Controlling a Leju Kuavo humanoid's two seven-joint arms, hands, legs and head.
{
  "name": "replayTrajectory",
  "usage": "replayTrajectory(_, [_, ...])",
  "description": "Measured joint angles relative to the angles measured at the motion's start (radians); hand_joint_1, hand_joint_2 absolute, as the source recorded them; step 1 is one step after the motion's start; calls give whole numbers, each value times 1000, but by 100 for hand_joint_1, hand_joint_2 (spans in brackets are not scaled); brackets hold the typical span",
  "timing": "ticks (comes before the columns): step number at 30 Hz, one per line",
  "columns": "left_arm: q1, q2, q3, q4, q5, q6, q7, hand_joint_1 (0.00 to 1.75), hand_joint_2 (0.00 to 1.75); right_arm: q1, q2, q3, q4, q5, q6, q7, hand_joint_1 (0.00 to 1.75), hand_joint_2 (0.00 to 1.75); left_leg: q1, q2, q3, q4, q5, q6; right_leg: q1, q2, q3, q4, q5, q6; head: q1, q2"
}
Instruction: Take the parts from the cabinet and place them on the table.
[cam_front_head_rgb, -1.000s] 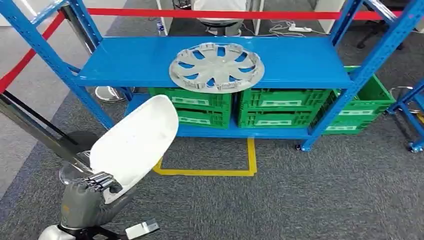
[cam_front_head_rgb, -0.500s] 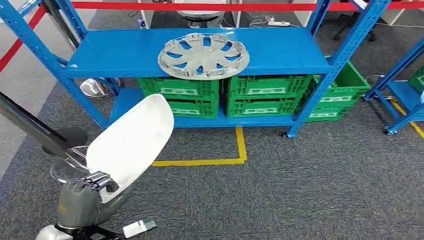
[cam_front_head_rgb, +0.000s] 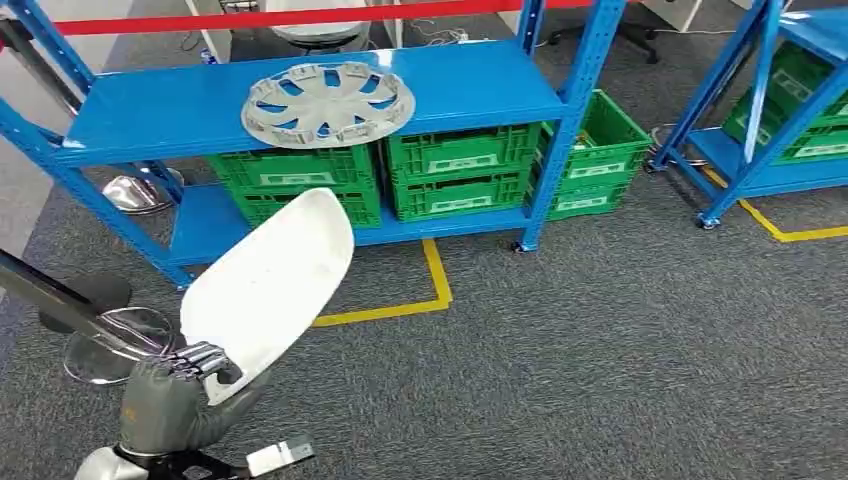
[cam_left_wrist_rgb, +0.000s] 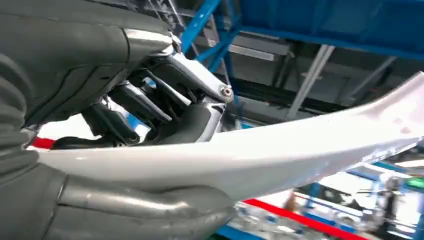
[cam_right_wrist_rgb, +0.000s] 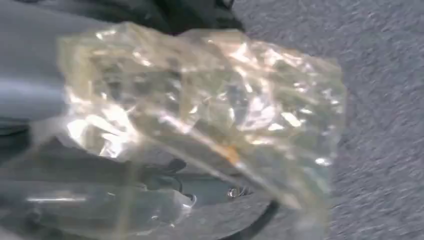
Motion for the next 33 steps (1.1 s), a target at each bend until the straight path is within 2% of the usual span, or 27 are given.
replayTrajectory(1, [3,1,0,1,3,0,-4,175,175,0,0,2,0,-2,-2,0,0,0,2,-35,-16,54,-59,-3,0,9,-7,1,8,-7,0,0])
replayTrajectory(2, [4,1,0,2,5,0,-7,175,175,-1,0,3,0,-3,-5,1,0,0,2,-50,-37,127,-111,-5,1,18,-14,1,14,-10,0,0])
replayTrajectory(3, [4,1,-2,5,5,-2,-7,175,175,-2,0,4,0,-7,-6,1,0,0,2,-57,-60,207,-151,-6,4,29,-17,3,20,-13,0,0])
replayTrajectory(4, [4,2,-2,7,5,-5,-7,175,175,-2,0,5,0,-10,-6,2,0,0,2,-58,-73,260,-164,-4,8,41,-22,6,26,-15,0,0])
replayTrajectory(5, [4,2,-2,9,5,-6,-6,175,175,-1,0,9,0,-11,-6,2,0,0,2,-59,-65,267,-151,0,11,54,-30,11,30,-15,1,0])
replayTrajectory(7, [3,2,-2,11,6,-6,-5,175,175,1,0,13,0,-14,-8,3,0,0,-2,-66,-1,166,-73,14,17,80,-42,22,33,-14,0,0])
replayTrajectory(8, [2,2,-2,12,12,-6,-5,175,175,0,0,15,0,-15,-10,3,0,0,-5,-82,42,86,-32,25,20,92,-43,27,33,-14,0,0])
replayTrajectory(9, [1,2,-2,12,17,-7,-5,175,175,0,2,19,0,-17,-11,3,0,0,-7,-127,72,23,-21,42,14,103,-55,30,33,-14,2,0])
replayTrajectory(10, [3,2,-2,14,23,-8,-5,175,175,-5,3,21,0,-18,-13,3,0,0,-3,-141,83,6,-23,45,21,113,-59,36,36,-10,7,0])
replayTrajectory(11, [1,2,-2,14,26,-8,-6,175,175,-6,3,21,0,-21,-17,5,0,0,-5,-138,84,-5,-22,41,13,124,-66,37,44,1,1,0])
replayTrajectory(13, [-5,2,-3,16,36,-9,-8,175,175,1,3,26,0,-22,-17,6,0,0,-10,-122,80,-9,-19,45,7,143,-76,34,54,15,-1,0])
replayTrajectory(14, [-8,2,-5,16,43,-15,-11,175,175,2,0,27,1,-28,-17,6,0,0,-2,-107,90,-42,-19,49,15,148,-81,36,53,19,0,0])
replayTrajectory(15, [-16,2,-6,18,49,-27,-14,175,175,1,-2,27,1,-36,-17,6,0,0,1,-91,91,-52,-16,50,14,100,-102,52,32,21,2,0])
replayTrajectory(16, [-17,-2,-9,20,55,-35,-19,175,175,1,-2,27,1,-42,-15,6,0,0,2,-83,88,-56,-12,56,12,65,-125,104,-6,27,13,0])
replayTrajectory(18, [-24,-4,-21,29,53,-56,-28,175,175,-2,-2,28,2,-55,-11,7,0,0,1,-57,80,-53,-10,58,3,45,-195,263,-75,41,13,0])
replayTrajectory(19, [-31,-7,-31,37,51,-63,-31,175,175,-1,-2,29,2,-59,-10,8,0,0,1,-45,78,-52,-9,56,0,43,-221,326,-93,48,15,0])
replayTrajectory(20, [-39,-10,-40,44,50,-68,-35,175,175,1,-3,29,2,-62,-10,10,0,0,1,-32,76,-51,-8,55,-2,43,-225,341,-87,52,14,0])
replayTrajectory(21, [-45,-14,-48,49,50,-70,-35,175,175,4,-4,29,3,-62,-9,12,0,0,1,-20,76,-49,-8,55,-4,40,-205,310,-60,55,15,0])
replayTrajectory(23, [-56,-20,-56,56,42,-73,-37,175,175,6,-8,29,5,-67,-8,16,0,0,2,3,77,-47,-8,51,-8,18,-109,138,23,57,15,0])
replayTrajectory(24, [-63,-22,-60,60,35,-77,-37,175,175,6,-8,29,5,-71,-8,17,0,0,1,12,78,-43,-9,44,-8,-18,-59,45,42,58,15,0])
replayTrajectory(25, [-67,-23,-63,63,30,-78,-37,175,175,1,-8,29,5,-73,-7,18,0,0,-7,19,73,-39,-11,35,4,-30,-46,26,31,50,17,0])
replayTrajectory(26, [-72,-26,-69,66,22,-79,-37,175,175,1,-9,29,5,-75,-7,19,0,0,-7,25,69,-37,-8,30,2,-14,-56,29,38,34,12,0])
replayTrajectory(29, [-89,-33,-85,79,11,-80,-36,175,175,9,-15,30,8,-83,-8,21,0,0,-6,47,69,-36,-6,16,3,9,-75,30,46,14,15,0])
replayTrajectory(30, [-93,-35,-88,82,11,-80,-34,175,175,10,-16,30,9,-84,-9,22,0,0,-1,12,66,-24,-25,6,0,16,-68,27,52,5,13,0])
replayTrajectory(31, [-94,-35,-90,83,10,-80,-33,175,175,7,-16,30,9,-85,-10,23,0,0,0,-29,50,12,-62,3,-1,23,-73,28,57,-3,10,0])
replayTrajectory(32, [-94,-35,-93,85,9,-80,-32,175,175,5,-16,30,10,-90,-11,24,0,0,1,-52,19,92,-113,4,1,33,-79,28,61,-10,10,0])
replayTrajectory(33, [-94,-35,-95,89,8,-80,-29,175,175,3,-18,31,10,-94,-14,24,0,0,1,-59,-19,185,-157,4,3,45,-85,28,66,-13,10,0])
